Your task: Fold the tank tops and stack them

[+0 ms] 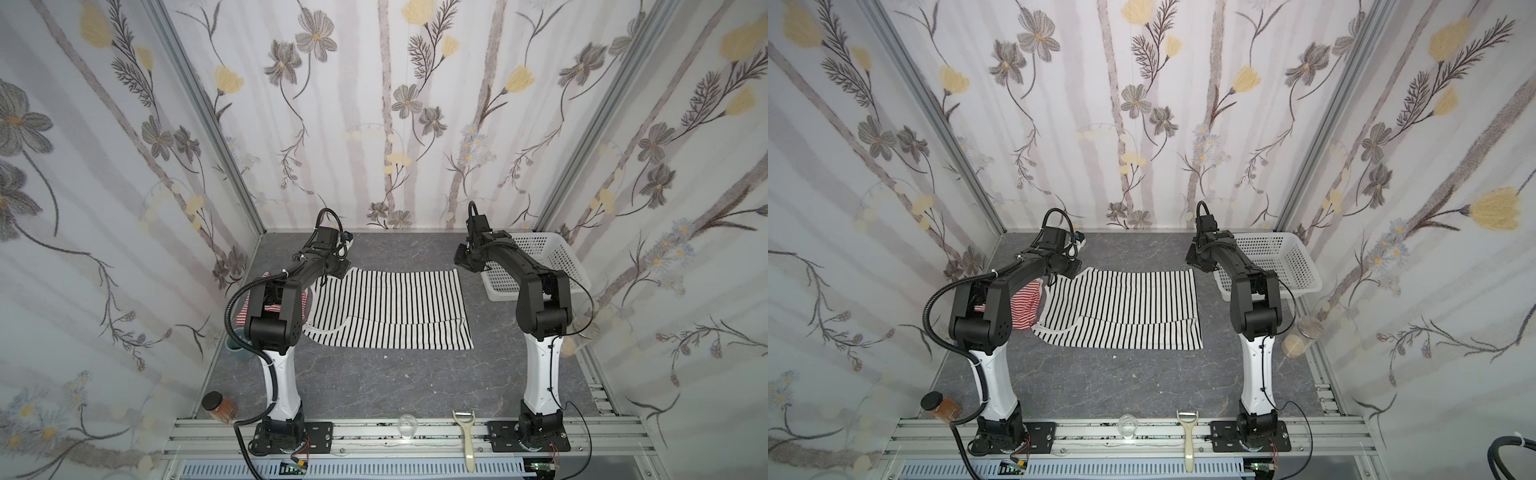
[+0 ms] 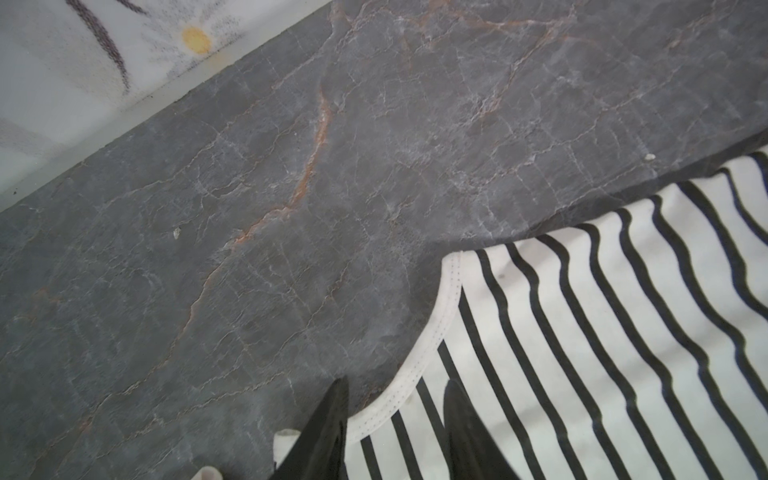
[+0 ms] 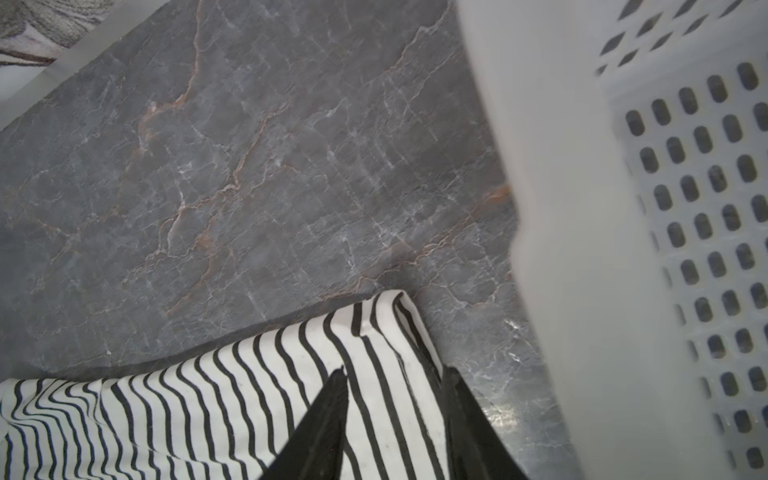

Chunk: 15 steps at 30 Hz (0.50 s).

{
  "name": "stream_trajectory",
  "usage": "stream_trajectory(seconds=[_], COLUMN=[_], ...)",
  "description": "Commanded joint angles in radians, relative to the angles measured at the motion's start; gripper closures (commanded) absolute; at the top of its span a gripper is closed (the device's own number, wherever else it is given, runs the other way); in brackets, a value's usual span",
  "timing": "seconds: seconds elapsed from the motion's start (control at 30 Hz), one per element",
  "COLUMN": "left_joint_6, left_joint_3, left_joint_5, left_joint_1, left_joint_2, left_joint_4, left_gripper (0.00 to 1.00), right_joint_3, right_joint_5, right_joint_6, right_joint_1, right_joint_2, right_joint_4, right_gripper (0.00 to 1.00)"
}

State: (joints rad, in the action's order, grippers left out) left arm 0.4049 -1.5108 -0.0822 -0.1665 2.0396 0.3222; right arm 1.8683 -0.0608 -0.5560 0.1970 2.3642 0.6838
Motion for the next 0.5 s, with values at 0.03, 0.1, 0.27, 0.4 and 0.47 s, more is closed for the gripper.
stream_trajectory(seconds=[0.03, 0.1, 0.27, 0.4, 0.47], left_joint_6=[-0.060, -0.077, -0.100, -0.100, -0.100], left_joint_3=[-0.045, -0.063, -0.086, -0.103, -0.120], left_joint_5=[-0.025, -0.025, -0.050, -0.068, -0.064], left_joint_1=[-0.001, -0.001, -0.001, -0.007, -0.011], left_joint_2=[0.044, 0.064, 0.083, 0.102, 0.123], left_joint_4=[-0.002, -0.001, 0.001, 0.001, 0.004], left_gripper=[0.60, 0.60, 0.59, 0.55, 0.55], right_joint_3=[0.034, 0.057, 0.074, 0.097, 0.100], right_joint_5=[0.000, 0.024, 0.044, 0.014, 0.025], right_joint_6=[0.032, 0.038, 0.042, 0.057, 0.055], right_joint_1=[-0.007, -0.005, 0.001, 0.046, 0.053], right_joint_2=[0.014, 0.020, 0.013, 0.039, 0.056], right_joint_4=[0.012, 0.028, 0.042, 0.051, 0.051], right_gripper=[0.60, 0.60, 0.60, 0.59, 0.59])
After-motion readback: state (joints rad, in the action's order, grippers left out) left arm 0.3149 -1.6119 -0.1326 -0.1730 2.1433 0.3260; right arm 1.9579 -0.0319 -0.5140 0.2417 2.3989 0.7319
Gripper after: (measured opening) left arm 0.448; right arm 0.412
